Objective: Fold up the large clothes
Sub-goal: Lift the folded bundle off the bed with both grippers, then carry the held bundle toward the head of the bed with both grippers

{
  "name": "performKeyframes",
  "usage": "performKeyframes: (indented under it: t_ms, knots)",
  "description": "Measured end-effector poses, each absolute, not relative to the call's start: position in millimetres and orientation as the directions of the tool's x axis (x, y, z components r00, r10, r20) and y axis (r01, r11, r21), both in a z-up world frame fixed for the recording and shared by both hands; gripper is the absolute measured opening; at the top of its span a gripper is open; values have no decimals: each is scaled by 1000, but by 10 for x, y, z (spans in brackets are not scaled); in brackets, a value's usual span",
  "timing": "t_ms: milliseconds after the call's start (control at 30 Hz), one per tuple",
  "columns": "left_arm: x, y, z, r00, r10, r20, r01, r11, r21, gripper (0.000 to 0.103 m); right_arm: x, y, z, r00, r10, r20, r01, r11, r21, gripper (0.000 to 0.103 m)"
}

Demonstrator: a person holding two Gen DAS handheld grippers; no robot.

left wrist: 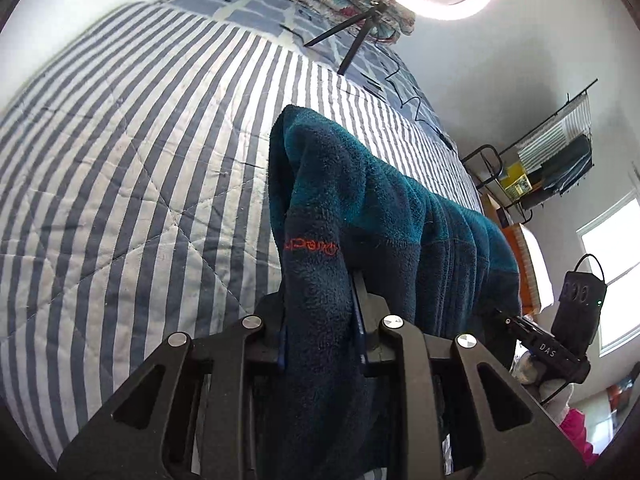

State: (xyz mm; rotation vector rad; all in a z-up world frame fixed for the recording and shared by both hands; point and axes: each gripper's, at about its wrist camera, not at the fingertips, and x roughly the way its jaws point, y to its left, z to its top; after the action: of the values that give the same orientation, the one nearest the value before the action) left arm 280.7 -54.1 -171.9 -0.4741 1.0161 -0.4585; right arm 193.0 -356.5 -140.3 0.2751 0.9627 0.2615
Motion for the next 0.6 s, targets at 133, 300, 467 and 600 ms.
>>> performKeyframes:
  t_ms: [133, 300, 467, 600]
  knots:
    - [2594, -630, -1524, 468, -547, -694, 172, 826, -536, 22, 1761, -3485, -1215, 572, 295, -765, -113, 952, 283, 30]
    - [2259, -765, -1220, 520, -504, -690, 234, 861, -452, 21, 1497, -3422, -928, 623, 260, -738, -138, 965, 223, 29]
    - [1816, -966, -891, 584, -471, -662, 304, 882, -359, 21, 1174, -3431, -681, 673, 217, -707, -149, 976, 158, 29]
    - [1536, -1125, -711, 615, -468, -634, 355, 883, -307, 21, 926, -3464, -505, 715, 183, -675, -132, 983, 127, 29]
